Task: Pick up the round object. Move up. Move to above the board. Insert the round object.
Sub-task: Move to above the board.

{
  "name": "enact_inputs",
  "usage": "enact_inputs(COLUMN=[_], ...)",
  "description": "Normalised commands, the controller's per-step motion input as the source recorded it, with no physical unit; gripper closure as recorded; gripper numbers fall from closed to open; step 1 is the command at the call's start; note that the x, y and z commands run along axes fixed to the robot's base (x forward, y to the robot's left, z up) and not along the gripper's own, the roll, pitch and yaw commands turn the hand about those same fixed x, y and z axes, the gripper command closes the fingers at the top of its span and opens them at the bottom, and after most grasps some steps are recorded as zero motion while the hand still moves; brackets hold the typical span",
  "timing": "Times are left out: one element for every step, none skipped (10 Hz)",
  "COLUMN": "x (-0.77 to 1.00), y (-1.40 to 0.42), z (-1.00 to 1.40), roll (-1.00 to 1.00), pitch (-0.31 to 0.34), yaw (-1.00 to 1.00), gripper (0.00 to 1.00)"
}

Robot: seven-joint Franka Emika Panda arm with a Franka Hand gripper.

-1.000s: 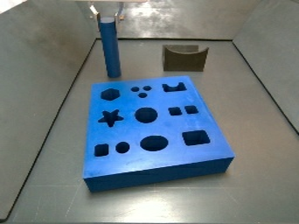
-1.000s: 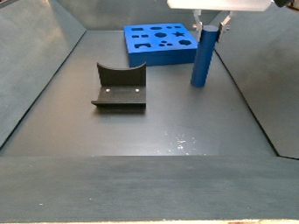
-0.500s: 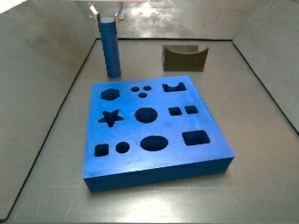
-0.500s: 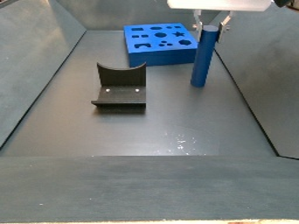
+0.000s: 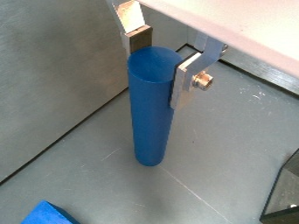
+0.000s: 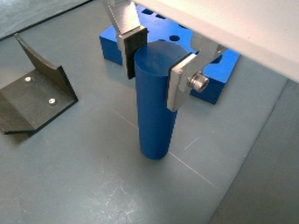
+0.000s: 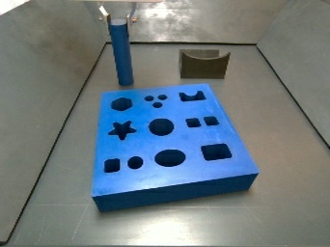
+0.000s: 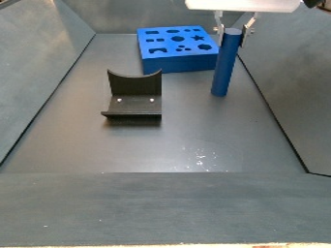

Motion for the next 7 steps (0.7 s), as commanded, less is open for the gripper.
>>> enact_inputs(x=[0.45,0.45,0.46,0.45,0.39,0.28,0.17], y=[-1.00,-1.00,-1.00,-1.00,-1.00,-0.83,-0.57], z=[0.38,0.38,0.44,0.48,0.45,0.31,0.15], roll=[-0.31,-0.30,-0.25,-0.19,-0.12,-0.08,-0.07], pitch=[0.192,0.195,0.198,0.208,0.198,0.155,0.118], yaw=[0.28,0.28,0.20,0.14,0.07,0.05,0.03], gripper=[1.00,1.00,1.00,1.00,1.00,1.00,1.00])
